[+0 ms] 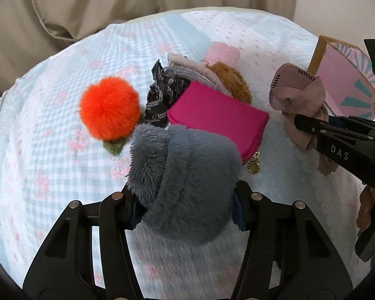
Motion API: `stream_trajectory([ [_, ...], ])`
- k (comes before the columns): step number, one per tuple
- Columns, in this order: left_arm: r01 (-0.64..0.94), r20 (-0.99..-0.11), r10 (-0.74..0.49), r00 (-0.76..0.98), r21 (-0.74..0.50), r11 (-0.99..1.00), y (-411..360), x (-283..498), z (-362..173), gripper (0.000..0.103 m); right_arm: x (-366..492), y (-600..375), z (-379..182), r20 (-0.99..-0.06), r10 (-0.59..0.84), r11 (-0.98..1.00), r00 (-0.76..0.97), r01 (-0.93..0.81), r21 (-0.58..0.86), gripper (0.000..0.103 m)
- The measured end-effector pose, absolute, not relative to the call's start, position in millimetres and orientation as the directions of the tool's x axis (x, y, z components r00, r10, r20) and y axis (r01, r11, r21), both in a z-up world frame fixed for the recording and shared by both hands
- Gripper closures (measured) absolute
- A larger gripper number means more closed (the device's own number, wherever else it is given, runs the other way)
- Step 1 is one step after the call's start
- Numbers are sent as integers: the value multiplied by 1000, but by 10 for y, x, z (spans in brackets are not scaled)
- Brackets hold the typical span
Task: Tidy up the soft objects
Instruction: 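Grasp the grey fluffy hat with the left tool while the right tool grasps the pink sock, then carry the grey hat and pink sock into the cardboard box and release both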
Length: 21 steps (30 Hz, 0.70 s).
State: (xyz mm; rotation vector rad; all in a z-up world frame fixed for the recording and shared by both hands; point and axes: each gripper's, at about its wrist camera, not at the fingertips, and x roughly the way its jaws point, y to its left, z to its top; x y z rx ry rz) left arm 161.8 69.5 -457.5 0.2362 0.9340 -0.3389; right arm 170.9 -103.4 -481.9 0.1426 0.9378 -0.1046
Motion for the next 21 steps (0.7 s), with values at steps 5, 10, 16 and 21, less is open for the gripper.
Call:
stream_trajectory([
  [5, 368, -806, -176, 566, 55, 928, 716, 1554, -4332, 52, 1661, -1080, -4580, -800, -20, 984, 600, 153, 90, 81],
  [10, 322, -783, -164, 600, 49, 946, 778, 1511, -3872, 52, 1538, -1129, -4104, -781, -30, 984, 623, 155, 86, 81],
  [16, 254, -752, -137, 644, 42, 966, 741, 1439, -3121, 52, 1353, -1256, -3270, -753, -32, 984, 658, 153, 91, 81],
  [21, 203, -729, -124, 673, 21, 979, 602, 1339, -2466, 52, 1208, -1373, -2646, -721, -15, 986, 692, 129, 104, 81],
])
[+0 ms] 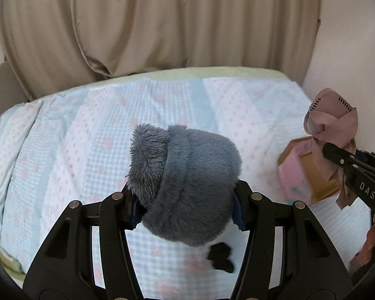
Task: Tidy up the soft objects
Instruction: 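Carry the grey hat and pink sock into the cardboard box and release both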
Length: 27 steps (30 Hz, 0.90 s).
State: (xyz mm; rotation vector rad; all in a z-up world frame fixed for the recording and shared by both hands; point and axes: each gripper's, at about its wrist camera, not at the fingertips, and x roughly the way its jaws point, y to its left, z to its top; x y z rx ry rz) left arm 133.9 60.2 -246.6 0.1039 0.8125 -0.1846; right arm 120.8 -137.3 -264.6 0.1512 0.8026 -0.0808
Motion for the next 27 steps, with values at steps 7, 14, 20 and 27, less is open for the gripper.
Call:
stream_trajectory([
  [7, 180, -690, -127, 713, 5, 984, 172, 1163, -1666, 52, 980, -1636, -1946, -676, 0, 993, 737, 81, 88, 81],
  [14, 183, -644, -152, 750, -19, 983, -318, 1112, -1201, 52, 804, -2173, -1602, -647, -10, 990, 762, 97, 100, 81],
  [20, 223, -620, -194, 760, -33, 974, -993, 1128, -1059, 52, 765, -2810, -1575, -653, -46, 985, 756, 144, 98, 81],
  [27, 277, -659, -259, 706, -79, 958, -1914, 1266, -1315, 52, 878, -3557, -1821, -704, -76, 983, 706, 173, 68, 81],
])
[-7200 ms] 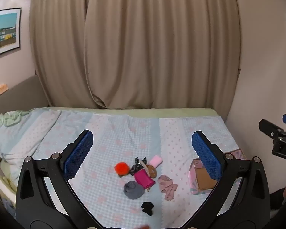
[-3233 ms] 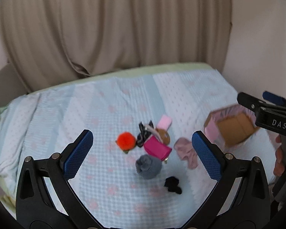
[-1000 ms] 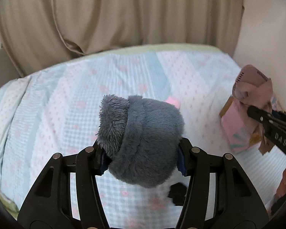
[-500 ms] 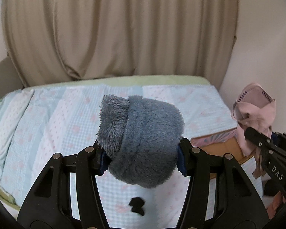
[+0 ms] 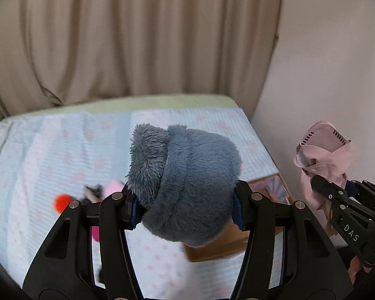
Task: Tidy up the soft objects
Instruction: 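Carry the grey hat and pink sock into the cardboard box and release both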
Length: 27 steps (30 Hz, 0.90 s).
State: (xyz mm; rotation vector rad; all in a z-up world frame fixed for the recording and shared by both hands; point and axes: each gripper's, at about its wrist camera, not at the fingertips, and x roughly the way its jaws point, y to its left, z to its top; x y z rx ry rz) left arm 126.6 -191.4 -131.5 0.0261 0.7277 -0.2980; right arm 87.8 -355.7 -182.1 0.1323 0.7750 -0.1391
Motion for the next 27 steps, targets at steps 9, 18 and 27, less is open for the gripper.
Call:
stream_trajectory([
  [9, 291, -816, -259, 518, -117, 950, -2794, 1609, -2160, 52, 1223, -4299, -2515, -827, -30, 985, 561, 156, 70, 81],
  [18, 252, -927, -172, 334, -88, 964, -3182, 1878, -3134, 52, 1697, -4583, -3344, -932, 35, 993, 362, 96, 75, 81],
  [27, 305, -982, -99, 159, -46, 951, -3463, 1938, -3808, 51, 1978, -4638, -4099, -975, 133, 988, 176, 54, 144, 81],
])
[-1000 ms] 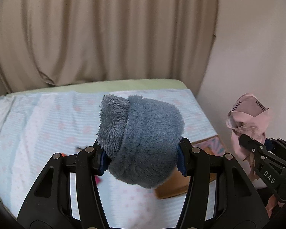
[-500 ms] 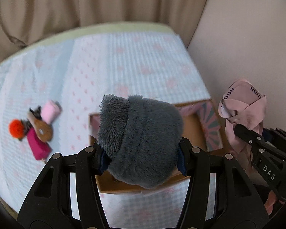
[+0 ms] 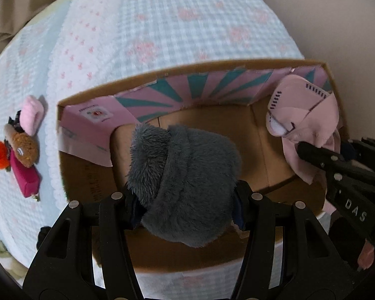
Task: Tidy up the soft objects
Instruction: 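Carry the grey hat and pink sock into the cardboard box and release both, then withdraw both tools from the box toward the remaining items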
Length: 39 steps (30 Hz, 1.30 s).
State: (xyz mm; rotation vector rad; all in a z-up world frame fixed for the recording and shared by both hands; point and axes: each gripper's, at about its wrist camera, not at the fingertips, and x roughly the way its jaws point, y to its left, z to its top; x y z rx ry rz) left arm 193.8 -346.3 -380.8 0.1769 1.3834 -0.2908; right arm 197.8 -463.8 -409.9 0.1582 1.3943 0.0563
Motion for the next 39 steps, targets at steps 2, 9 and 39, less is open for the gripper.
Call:
stream_trajectory([
  [2, 318, -985, -90, 144, -40, 947, -3473, 1935, -3890, 38, 2009, -4643, -4181, -975, 154, 985, 163, 54, 164, 81],
  [9, 357, -976, -68, 206, 10, 934, -3429, 1878, -3867, 1, 2045, -4651, -4271, -958, 243, 965, 151, 61, 255, 0],
  [39, 340, -907, -195, 373, -62, 938, -2972, 1382, -2587, 1, 1352, -4542, -2684, -904, 110, 978, 412, 118, 173, 0],
])
